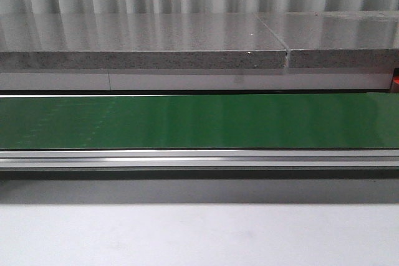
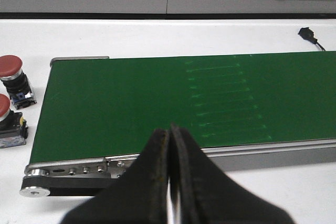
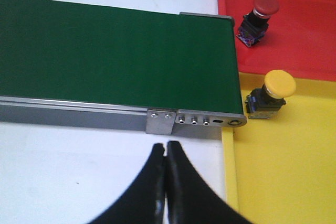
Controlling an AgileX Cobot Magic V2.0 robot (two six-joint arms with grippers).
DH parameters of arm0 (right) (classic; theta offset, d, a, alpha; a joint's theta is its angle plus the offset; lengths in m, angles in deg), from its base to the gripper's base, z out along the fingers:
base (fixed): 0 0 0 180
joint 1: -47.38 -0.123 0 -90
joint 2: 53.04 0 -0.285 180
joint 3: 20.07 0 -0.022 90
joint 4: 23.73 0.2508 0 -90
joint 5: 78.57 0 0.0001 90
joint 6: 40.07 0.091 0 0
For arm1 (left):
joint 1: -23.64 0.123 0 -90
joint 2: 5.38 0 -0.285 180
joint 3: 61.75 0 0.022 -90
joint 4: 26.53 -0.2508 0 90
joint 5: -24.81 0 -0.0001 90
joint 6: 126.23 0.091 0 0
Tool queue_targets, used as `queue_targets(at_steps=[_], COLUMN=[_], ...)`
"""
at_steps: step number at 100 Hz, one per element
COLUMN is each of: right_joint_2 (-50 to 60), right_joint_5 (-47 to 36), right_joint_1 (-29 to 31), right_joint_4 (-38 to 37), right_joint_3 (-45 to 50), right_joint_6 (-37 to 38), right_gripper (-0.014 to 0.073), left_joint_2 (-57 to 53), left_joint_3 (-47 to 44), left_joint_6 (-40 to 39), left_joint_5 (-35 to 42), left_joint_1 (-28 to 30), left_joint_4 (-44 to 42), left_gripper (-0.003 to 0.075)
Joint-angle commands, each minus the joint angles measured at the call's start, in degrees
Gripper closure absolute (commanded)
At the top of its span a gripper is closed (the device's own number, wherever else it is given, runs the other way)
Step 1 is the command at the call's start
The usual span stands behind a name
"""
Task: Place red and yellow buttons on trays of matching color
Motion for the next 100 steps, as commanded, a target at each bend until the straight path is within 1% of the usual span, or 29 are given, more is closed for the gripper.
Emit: queue_targets(at_steps=[1, 37, 44, 63, 77, 94, 100], right_joint_2=[-0.28, -0.28, -0.28, -0.28, -0.28, -0.28, -0.33], right_joint_5=[-3.37, -3.37, -3.37, -3.37, -3.37, -3.37, -3.37], right_joint_1=[0.04, 0.04, 0.04, 0.04, 0.04, 0.04, 0.04], right_joint_4=[0.00, 0.00, 0.00, 0.00, 0.00, 0.00, 0.00], right_joint_3=[-1.45, -1.45, -1.45, -1.45, -1.45, -1.45, -1.45], right_joint_6=[-0.38, -0.38, -0.38, -0.38, -0.38, -0.38, -0.38], right_gripper=[0.0661, 0.0661, 0.0661, 0.0661, 0.0661, 0.0661, 0.0661], left_joint_2=[0.07, 0.07, 0.07, 0.42, 3.09, 7.17, 8.35], left_joint_3=[1.55, 1.55, 1.55, 1.55, 2.87, 5.27, 6.37], left_joint_6=[-0.19, -0.19, -0.19, -0.19, -1.18, -1.18, -1.63], left_joint_5=[4.24, 4.34, 6.33, 6.67, 4.11, 3.99, 2.56], left_joint_1=[0.01, 0.01, 0.01, 0.42, 4.01, 11.52, 14.10], left_joint_4=[0.66, 0.66, 0.66, -0.42, -0.44, -0.54, -0.15], left_gripper=[0.0740, 0.0740, 0.0740, 0.0740, 0.0740, 0.0740, 0.0739])
